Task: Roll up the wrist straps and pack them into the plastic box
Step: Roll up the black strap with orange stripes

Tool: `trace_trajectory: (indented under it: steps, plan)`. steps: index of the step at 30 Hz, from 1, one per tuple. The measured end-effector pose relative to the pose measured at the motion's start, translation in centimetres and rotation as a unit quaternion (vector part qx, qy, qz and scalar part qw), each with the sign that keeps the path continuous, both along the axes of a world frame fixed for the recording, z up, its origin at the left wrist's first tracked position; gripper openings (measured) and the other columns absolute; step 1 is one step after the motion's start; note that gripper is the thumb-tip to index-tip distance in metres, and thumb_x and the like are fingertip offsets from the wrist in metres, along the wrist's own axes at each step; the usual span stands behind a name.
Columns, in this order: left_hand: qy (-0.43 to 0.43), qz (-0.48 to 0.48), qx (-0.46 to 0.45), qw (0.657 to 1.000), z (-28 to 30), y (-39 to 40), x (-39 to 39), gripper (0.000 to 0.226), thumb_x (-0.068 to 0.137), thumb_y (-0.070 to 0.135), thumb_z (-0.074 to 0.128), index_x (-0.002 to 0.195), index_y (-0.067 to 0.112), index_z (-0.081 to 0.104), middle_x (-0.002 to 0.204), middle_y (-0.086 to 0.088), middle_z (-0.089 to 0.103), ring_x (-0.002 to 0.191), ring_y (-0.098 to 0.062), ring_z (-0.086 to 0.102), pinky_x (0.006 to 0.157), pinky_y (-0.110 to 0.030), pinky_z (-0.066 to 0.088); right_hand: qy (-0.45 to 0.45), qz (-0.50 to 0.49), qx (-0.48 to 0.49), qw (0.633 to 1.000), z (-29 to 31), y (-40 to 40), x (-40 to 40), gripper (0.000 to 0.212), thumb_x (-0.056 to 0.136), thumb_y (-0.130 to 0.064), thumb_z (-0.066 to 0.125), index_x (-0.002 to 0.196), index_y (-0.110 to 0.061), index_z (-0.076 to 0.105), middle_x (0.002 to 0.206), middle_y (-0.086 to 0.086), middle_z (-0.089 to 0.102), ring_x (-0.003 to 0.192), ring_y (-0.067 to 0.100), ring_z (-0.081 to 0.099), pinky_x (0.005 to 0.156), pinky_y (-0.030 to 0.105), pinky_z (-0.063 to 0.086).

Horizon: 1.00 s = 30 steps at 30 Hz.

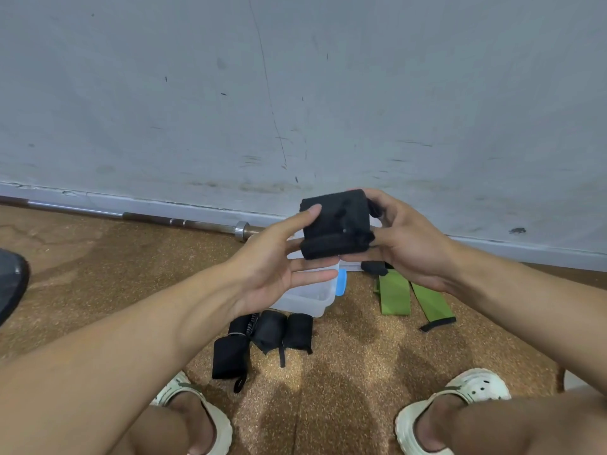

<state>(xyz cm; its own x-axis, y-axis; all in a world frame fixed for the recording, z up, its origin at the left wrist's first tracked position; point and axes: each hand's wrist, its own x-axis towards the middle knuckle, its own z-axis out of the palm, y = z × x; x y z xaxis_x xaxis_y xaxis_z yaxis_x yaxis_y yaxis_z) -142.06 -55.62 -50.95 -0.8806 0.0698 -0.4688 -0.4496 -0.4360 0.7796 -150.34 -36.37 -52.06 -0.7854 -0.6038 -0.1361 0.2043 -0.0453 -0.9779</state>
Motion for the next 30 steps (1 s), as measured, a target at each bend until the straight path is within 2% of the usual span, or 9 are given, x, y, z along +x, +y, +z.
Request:
trace_trajectory:
  steps: [6, 8, 11, 15, 18, 21, 23, 25, 30]
  plan:
    - [0.027, 0.05, 0.008, 0.998, -0.2, -0.7, -0.2, 0.046, 0.091, 0.019, 0.073, 0.134, 0.015, 0.06, 0.127, -0.014, 0.066, 0.104, -0.038, 0.073, 0.086, -0.046, 0.062, -0.05, 0.037, -0.002, 0.998, 0.4, 0.2, -0.2, 0.062, 0.088, 0.017, 0.059, 0.133, -0.026, 0.063, 0.134, 0.007, 0.061, 0.109, 0.026, 0.068, 0.086, 0.038, 0.058]
    - [0.048, 0.05, 0.001, 0.998, -0.4, -1.1, -0.3, 0.056, 0.085, 0.012, 0.076, 0.138, 0.018, 0.057, 0.13, -0.014, 0.066, 0.108, -0.04, 0.071, 0.087, -0.048, 0.061, -0.098, 0.053, -0.023, 0.994, 0.9, 0.4, -0.4, 0.053, 0.092, 0.002, 0.058, 0.136, -0.028, 0.063, 0.139, 0.007, 0.063, 0.118, 0.026, 0.066, 0.084, 0.035, 0.059]
    - [0.084, 0.032, -0.026, 0.996, -0.4, -1.2, -0.4, 0.062, 0.08, 0.005, 0.077, 0.136, 0.02, 0.056, 0.129, -0.01, 0.069, 0.114, -0.037, 0.069, 0.089, -0.05, 0.06, -0.159, 0.052, -0.023, 0.986, 1.1, 0.4, -0.3, 0.04, 0.1, -0.032, 0.057, 0.138, -0.023, 0.063, 0.143, 0.011, 0.062, 0.124, 0.031, 0.065, 0.092, 0.044, 0.06]
    - [0.111, 0.024, -0.068, 0.991, -0.4, -1.1, -0.4, 0.066, 0.075, 0.001, 0.078, 0.134, 0.022, 0.058, 0.135, -0.008, 0.062, 0.117, -0.032, 0.068, 0.09, -0.049, 0.06, -0.198, 0.057, 0.014, 0.978, 0.8, 0.2, 0.0, 0.053, 0.096, -0.039, 0.064, 0.138, -0.007, 0.061, 0.148, 0.032, 0.046, 0.111, 0.042, 0.066, 0.083, 0.045, 0.062]
    - [0.093, 0.054, -0.046, 0.993, -0.4, -0.2, -0.4, 0.057, 0.087, -0.003, 0.066, 0.136, 0.022, 0.055, 0.136, -0.009, 0.061, 0.124, -0.029, 0.062, 0.1, -0.05, 0.055, -0.16, 0.042, 0.005, 0.986, 0.9, -0.1, 0.6, 0.045, 0.097, -0.028, 0.063, 0.137, -0.008, 0.061, 0.133, 0.025, 0.06, 0.098, 0.032, 0.068, 0.073, 0.035, 0.062]
    - [0.053, 0.088, -0.034, 0.994, -0.2, 1.2, -0.3, 0.054, 0.088, 0.031, 0.073, 0.138, 0.023, 0.055, 0.138, -0.01, 0.061, 0.124, -0.027, 0.063, 0.107, -0.047, 0.051, -0.081, 0.019, 0.044, 0.996, 0.5, -1.2, 2.1, 0.056, 0.098, -0.023, 0.062, 0.152, -0.023, 0.045, 0.129, 0.008, 0.063, 0.101, 0.028, 0.07, 0.074, 0.035, 0.059]
    - [0.034, 0.113, -0.054, 0.991, -0.1, 1.6, 0.0, 0.046, 0.096, 0.034, 0.067, 0.139, 0.025, 0.054, 0.131, -0.009, 0.064, 0.113, -0.024, 0.068, 0.099, -0.041, 0.056, -0.01, 0.019, 0.131, 0.991, 0.3, -2.1, 3.1, 0.071, 0.102, -0.03, 0.058, 0.161, -0.041, 0.02, 0.13, -0.006, 0.061, 0.115, 0.032, 0.067, 0.085, 0.041, 0.059]
    - [0.024, 0.135, -0.051, 0.989, -0.3, 1.6, 0.2, 0.041, 0.101, 0.026, 0.062, 0.141, 0.025, 0.053, 0.126, -0.007, 0.065, 0.1, -0.021, 0.071, 0.084, -0.035, 0.06, 0.054, 0.045, 0.214, 0.974, 0.4, -2.6, 3.8, 0.075, 0.105, -0.042, 0.048, 0.16, -0.048, -0.002, 0.138, -0.008, 0.055, 0.119, 0.027, 0.063, 0.091, 0.033, 0.052]
    - [0.004, 0.176, -0.078, 0.981, -0.5, 1.8, 0.6, 0.036, 0.104, 0.025, 0.058, 0.14, 0.024, 0.054, 0.118, -0.006, 0.069, 0.089, -0.019, 0.072, 0.064, -0.031, 0.06, 0.124, 0.059, 0.276, 0.951, 0.5, -2.8, 4.5, 0.074, 0.106, -0.054, 0.039, 0.16, -0.046, -0.011, 0.156, -0.013, 0.035, 0.126, 0.015, 0.056, 0.082, 0.018, 0.045]
